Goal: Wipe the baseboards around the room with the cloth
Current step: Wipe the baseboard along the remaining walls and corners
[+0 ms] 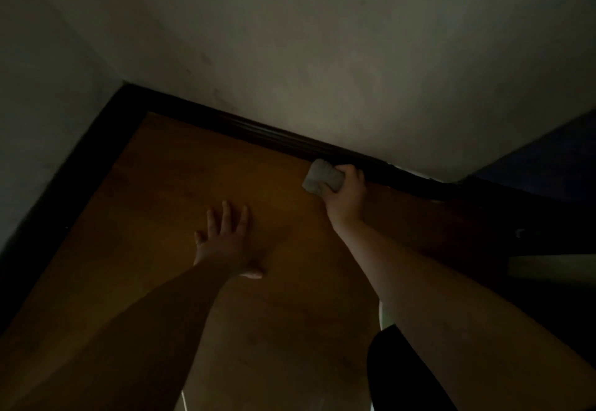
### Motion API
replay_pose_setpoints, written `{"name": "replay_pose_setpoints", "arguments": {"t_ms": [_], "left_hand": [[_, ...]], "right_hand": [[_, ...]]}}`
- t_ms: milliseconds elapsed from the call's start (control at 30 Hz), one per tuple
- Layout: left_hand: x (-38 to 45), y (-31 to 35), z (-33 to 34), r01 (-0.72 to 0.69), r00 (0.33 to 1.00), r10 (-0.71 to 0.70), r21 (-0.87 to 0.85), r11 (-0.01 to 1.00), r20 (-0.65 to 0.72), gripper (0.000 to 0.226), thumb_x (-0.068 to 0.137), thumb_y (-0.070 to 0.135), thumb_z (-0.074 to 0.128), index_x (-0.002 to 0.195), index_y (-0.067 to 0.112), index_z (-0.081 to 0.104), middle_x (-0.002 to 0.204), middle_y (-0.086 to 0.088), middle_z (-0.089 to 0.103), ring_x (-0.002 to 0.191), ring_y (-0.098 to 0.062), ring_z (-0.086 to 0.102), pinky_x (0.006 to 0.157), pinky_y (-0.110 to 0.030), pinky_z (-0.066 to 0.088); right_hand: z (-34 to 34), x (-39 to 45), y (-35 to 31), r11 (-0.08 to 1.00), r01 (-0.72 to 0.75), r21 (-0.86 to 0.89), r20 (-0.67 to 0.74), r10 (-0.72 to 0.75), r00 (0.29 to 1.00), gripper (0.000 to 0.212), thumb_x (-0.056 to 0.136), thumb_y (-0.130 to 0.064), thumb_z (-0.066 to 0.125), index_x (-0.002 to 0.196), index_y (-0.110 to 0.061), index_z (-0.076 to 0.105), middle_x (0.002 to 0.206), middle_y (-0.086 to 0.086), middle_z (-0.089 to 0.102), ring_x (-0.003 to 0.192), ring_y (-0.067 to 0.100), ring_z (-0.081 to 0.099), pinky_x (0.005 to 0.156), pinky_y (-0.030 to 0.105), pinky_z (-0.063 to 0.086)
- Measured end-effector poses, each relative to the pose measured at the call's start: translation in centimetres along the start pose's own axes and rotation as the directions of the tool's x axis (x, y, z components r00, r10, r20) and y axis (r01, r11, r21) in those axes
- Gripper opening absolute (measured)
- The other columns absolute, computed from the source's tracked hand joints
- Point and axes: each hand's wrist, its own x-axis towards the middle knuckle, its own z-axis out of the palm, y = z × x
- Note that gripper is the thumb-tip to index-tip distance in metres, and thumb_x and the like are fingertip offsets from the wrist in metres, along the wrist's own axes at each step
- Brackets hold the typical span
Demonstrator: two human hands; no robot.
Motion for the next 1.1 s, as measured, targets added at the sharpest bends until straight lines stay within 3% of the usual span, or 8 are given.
{"name": "replay_pose_setpoints", "arguments": {"t_ms": [200,300,433,567,667,867,1033,1100], "left_hand": [[-1.0,0.1,0.5,-0.022,0.998,0.024,0.024,0.999,-0.066,0.137,0.063,0.068,0.079,0.154,0.036,-0.019,0.161,-0.003,-0.029,0.15,-0.031,-0.019,0.116,-0.061,0.017],[-1.4,0.5,1.2,-0.13,0.986,0.139,0.097,0.987,-0.096,0.122,0.073,0.071,0.069,0.156,0.035,-0.012,0.163,-0.001,-0.023,0.151,-0.022,-0.015,0.119,-0.055,0.017],[-1.3,3.0,1.8,-0.268,0.954,0.282,0.141,0.953,-0.097,0.121,0.072,0.083,0.057,0.154,0.035,-0.018,0.162,0.001,-0.026,0.151,-0.02,-0.017,0.12,-0.057,0.007],[-0.7,4.5,2.8,-0.247,0.961,0.261,0.137,0.959,-0.095,0.126,0.068,0.083,0.059,0.153,0.035,-0.02,0.158,0.001,-0.034,0.149,-0.024,-0.023,0.115,-0.067,0.006],[-0.5,4.4,2.8,-0.243,0.962,0.258,0.147,0.959,-0.093,0.128,0.067,0.082,0.061,0.152,0.035,-0.022,0.157,0.0,-0.036,0.147,-0.025,-0.026,0.114,-0.069,0.006],[-0.4,4.2,2.9,-0.234,0.965,0.246,0.132,0.963,-0.086,0.13,0.066,0.081,0.063,0.151,0.038,-0.025,0.156,0.002,-0.038,0.147,-0.023,-0.027,0.114,-0.069,0.008],[-0.3,4.1,3.0,-0.225,0.967,0.238,0.135,0.965,-0.089,0.127,0.067,0.08,0.063,0.152,0.038,-0.021,0.157,0.004,-0.037,0.148,-0.023,-0.024,0.115,-0.068,0.011],[-0.3,4.1,2.9,-0.225,0.967,0.239,0.148,0.963,-0.088,0.126,0.068,0.08,0.063,0.152,0.038,-0.02,0.158,0.004,-0.036,0.148,-0.023,-0.024,0.115,-0.068,0.011]], "right_hand": [[-3.9,-0.2,2.3,0.999,0.018,-0.03,-0.032,-0.019,0.999,0.031,0.084,-0.009,0.073,0.112,-0.011,0.06,0.12,0.008,0.052,0.104,0.023,0.056,0.088,0.031,0.047],[-5.2,-0.5,2.9,0.999,-0.012,-0.045,-0.056,0.01,0.998,0.03,0.085,-0.008,0.072,0.113,-0.009,0.06,0.121,0.01,0.052,0.106,0.027,0.057,0.092,0.035,0.049],[-5.4,-1.8,3.6,0.994,-0.089,-0.06,-0.171,0.078,0.982,0.037,0.086,-0.012,0.073,0.118,-0.01,0.056,0.127,0.01,0.049,0.11,0.027,0.057,0.09,0.027,0.044],[-4.1,-2.0,3.3,0.998,-0.03,-0.054,-0.128,0.023,0.992,0.041,0.086,-0.012,0.072,0.123,-0.014,0.054,0.129,0.006,0.046,0.113,0.022,0.055,0.094,0.024,0.043],[-2.6,-1.5,1.7,0.999,0.028,-0.015,-0.089,-0.03,0.996,0.039,0.087,-0.014,0.072,0.122,-0.013,0.055,0.126,0.007,0.048,0.11,0.018,0.053,0.089,0.021,0.04],[-3.3,-0.9,2.5,0.995,-0.081,0.06,-0.115,0.087,0.99,0.036,0.087,-0.011,0.072,0.119,-0.012,0.055,0.129,0.008,0.047,0.114,0.023,0.054,0.093,0.024,0.04],[-7.0,-0.8,5.5,0.997,-0.075,0.0,-0.135,0.075,0.988,0.032,0.089,-0.011,0.069,0.119,-0.012,0.057,0.125,0.008,0.049,0.111,0.024,0.055,0.096,0.033,0.046],[-8.0,-0.8,6.4,0.995,-0.094,-0.012,-0.168,0.091,0.982,0.033,0.088,-0.01,0.07,0.118,-0.011,0.058,0.124,0.009,0.049,0.111,0.025,0.055,0.094,0.03,0.045]]}}
